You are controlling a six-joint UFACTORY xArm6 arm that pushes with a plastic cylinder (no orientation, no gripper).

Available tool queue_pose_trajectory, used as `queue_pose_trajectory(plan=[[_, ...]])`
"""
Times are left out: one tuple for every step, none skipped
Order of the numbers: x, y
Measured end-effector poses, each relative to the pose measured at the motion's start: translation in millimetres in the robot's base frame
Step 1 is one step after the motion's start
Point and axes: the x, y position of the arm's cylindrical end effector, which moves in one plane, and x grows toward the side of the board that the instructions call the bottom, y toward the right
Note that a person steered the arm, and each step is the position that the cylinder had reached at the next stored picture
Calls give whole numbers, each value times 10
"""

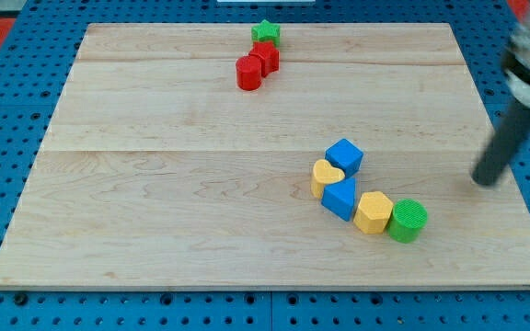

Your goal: Separate the green cube from the yellow hexagon

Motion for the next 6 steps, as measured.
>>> queue_pose_trajectory(plan=[[486,-427],[475,-1292],[323,-1826],[150,-1643],[293,-1432],[216,-1164]])
